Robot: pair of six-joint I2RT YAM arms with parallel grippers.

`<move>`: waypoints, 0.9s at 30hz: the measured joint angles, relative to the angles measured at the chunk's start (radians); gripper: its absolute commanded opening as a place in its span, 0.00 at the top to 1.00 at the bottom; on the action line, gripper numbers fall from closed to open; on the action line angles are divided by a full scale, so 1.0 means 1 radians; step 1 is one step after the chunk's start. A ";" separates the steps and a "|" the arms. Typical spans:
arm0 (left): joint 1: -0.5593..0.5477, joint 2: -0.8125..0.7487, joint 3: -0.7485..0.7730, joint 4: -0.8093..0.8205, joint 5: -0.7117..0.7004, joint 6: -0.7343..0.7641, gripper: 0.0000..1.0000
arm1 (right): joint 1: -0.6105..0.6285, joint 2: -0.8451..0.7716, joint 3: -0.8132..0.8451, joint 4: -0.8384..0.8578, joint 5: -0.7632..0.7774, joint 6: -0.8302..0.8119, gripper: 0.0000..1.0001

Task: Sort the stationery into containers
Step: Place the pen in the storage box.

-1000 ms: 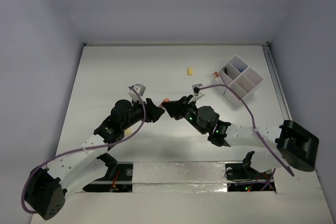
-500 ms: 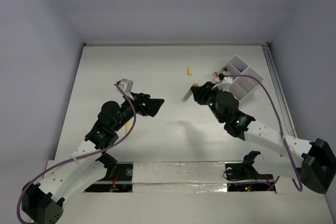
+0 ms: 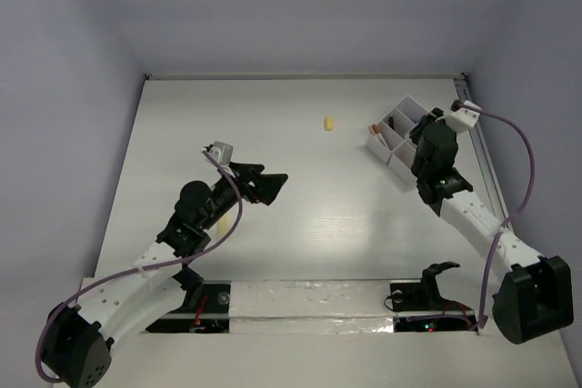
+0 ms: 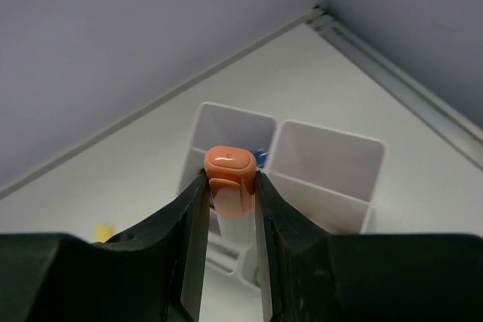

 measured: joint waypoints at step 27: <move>-0.007 0.017 -0.064 0.089 0.046 0.011 0.05 | -0.171 0.347 0.132 0.202 0.127 -0.339 0.79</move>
